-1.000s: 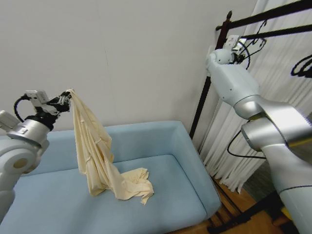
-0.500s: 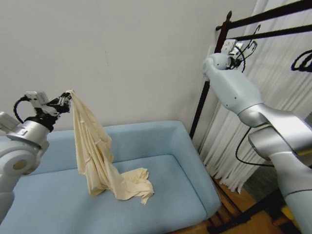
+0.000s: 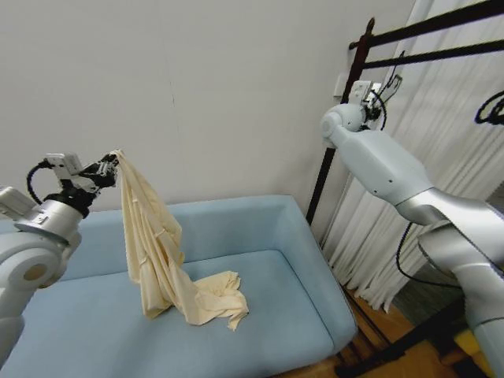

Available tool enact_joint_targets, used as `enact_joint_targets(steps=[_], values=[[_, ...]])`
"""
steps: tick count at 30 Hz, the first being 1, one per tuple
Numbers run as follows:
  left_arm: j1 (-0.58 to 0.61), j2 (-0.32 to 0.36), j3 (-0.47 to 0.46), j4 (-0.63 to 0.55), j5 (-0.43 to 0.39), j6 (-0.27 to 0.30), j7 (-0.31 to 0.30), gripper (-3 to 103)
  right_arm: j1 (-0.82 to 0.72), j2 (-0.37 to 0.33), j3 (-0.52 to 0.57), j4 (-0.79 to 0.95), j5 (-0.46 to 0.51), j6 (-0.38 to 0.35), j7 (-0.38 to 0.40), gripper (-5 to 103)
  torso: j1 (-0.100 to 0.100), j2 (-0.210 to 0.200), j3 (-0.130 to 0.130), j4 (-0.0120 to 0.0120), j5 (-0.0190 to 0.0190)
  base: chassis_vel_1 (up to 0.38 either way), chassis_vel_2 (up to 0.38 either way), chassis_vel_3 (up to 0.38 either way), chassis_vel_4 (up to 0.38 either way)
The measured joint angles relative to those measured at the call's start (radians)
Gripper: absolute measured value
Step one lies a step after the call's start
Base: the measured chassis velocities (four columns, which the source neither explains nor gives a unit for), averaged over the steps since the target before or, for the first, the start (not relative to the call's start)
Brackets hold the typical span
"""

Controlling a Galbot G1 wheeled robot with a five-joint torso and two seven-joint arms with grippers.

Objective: Pick up the clothes from the sofa and hang them on the clothes hanger.

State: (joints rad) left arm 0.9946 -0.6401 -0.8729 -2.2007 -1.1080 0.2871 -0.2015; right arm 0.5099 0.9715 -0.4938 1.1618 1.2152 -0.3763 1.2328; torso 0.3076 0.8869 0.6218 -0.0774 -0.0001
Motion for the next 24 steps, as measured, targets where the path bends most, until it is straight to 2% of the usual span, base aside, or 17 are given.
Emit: enact_joint_targets(steps=[3, 4, 5, 8, 9, 12, 14, 15, 19, 21, 24], values=[[0.014, -0.005, -0.002, 0.001, 0.009, -0.003, 0.002, 1, -0.056, -0.109, -0.001, 0.176, 0.088, -0.016, -0.040, 2, 0.000, 0.000, 0.000, -0.0005, 0.0001, 0.000, 0.000, 0.000, 0.000], [0.014, -0.005, -0.002, 0.001, 0.009, -0.003, 0.002, 1, -0.056, -0.109, -0.001, 0.176, 0.088, -0.016, -0.040, 2, 0.000, 0.000, 0.000, -0.0005, 0.0001, 0.000, 0.000, 0.000, 0.000], [0.015, -0.006, -0.002, 0.002, 0.012, -0.004, 0.003, 1, -0.077, -0.145, 0.003, 0.230, 0.108, -0.021, -0.067, 2, 0.000, 0.000, 0.000, -0.0006, 0.0002, 0.000, 0.000, 0.000, 0.000], [0.015, -0.008, 0.007, 0.007, 0.017, -0.004, 0.003, 1, -0.162, -0.257, 0.048, 0.399, 0.132, -0.027, -0.217, 2, 0.000, 0.000, 0.000, -0.0012, 0.0005, 0.000, 0.000, 0.000, 0.000], [0.015, -0.008, 0.007, 0.007, 0.017, -0.004, 0.003, 1, -0.162, -0.257, 0.048, 0.399, 0.132, -0.027, -0.217, 2, 0.000, 0.000, 0.000, -0.0012, 0.0005, 0.000, 0.000, 0.000, 0.000], [0.010, 0.006, 0.016, 0.012, 0.002, -0.003, 0.003, 1, -0.264, -0.335, 0.137, 0.521, 0.147, -0.017, -0.387, 2, 0.000, 0.000, 0.000, -0.0007, 0.0001, 0.000, 0.000, 0.000, 0.000], [0.004, 0.040, 0.019, 0.020, -0.024, 0.000, 0.002, 1, -0.368, -0.390, 0.228, 0.591, 0.159, -0.012, -0.561, 2, 0.000, 0.000, 0.000, -0.0001, 0.0000, 0.000, 0.000, 0.000, 0.000], [0.004, 0.040, 0.019, 0.020, -0.024, 0.000, 0.002, 1, -0.368, -0.390, 0.228, 0.591, 0.159, -0.012, -0.561, 2, 0.000, 0.000, 0.000, -0.0001, 0.0000, 0.000, 0.000, 0.000, 0.000], [-0.005, 0.129, 0.020, 0.058, -0.086, 0.002, 0.032, 1, -0.597, -0.470, 0.396, 0.729, 0.191, -0.007, -0.797, 2, 0.000, 0.000, 0.000, -0.0011, 0.0007, 0.000, 0.000, 0.000, 0.000], [-0.006, 0.146, 0.020, 0.067, -0.097, 0.001, 0.044, 1, -0.623, -0.479, 0.412, 0.748, 0.196, -0.007, -0.828, 2, 0.000, 0.000, 0.000, -0.0011, 0.0006, 0.000, 0.000, 0.000, 0.000], [-0.010, 0.220, 0.009, 0.103, -0.174, -0.011, 0.086, 1, -0.694, -0.485, 0.460, 0.811, 0.217, -0.002, -0.978, 2, 0.000, 0.000, 0.000, -0.0002, 0.0000, 0.000, 0.000, 0.000, 0.000]])
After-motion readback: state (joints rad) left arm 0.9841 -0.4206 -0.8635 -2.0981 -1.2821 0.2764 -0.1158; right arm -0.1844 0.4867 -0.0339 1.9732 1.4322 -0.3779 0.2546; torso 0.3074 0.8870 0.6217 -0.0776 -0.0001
